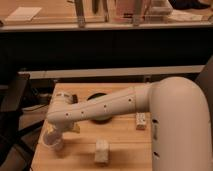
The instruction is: Pick up the ceramic cup
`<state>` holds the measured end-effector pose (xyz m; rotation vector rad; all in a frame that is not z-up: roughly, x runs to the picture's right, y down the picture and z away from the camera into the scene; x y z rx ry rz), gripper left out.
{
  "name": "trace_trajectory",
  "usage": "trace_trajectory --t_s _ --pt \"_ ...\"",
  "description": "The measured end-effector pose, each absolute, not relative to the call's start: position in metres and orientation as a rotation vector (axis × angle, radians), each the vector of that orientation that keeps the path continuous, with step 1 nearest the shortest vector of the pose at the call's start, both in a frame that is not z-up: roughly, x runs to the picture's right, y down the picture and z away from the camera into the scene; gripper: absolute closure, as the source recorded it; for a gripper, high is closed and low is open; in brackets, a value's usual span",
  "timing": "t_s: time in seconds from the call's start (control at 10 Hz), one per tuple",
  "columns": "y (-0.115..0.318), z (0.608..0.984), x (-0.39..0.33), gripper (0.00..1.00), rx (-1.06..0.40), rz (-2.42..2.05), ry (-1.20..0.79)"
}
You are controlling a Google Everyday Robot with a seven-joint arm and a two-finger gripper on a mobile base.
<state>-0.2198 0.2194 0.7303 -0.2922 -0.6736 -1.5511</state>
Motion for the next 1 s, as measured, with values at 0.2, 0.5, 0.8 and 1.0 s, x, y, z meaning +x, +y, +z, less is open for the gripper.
trace_trajectory --t_s 0.2,0.5,0.8,1.0 --pt "0.2203 0.7319 -0.2205 0.2 -0.291 -1.56 -0.675" --pt "0.221 0.7332 -0.2221 0.2 -0.287 -1.571 -0.678" --pt "0.2212 0.7355 -0.222 0.2 -0.284 -1.579 -0.678" --pt "0.2213 0.7367 -0.2221 0.2 -0.283 -1.585 -0.679"
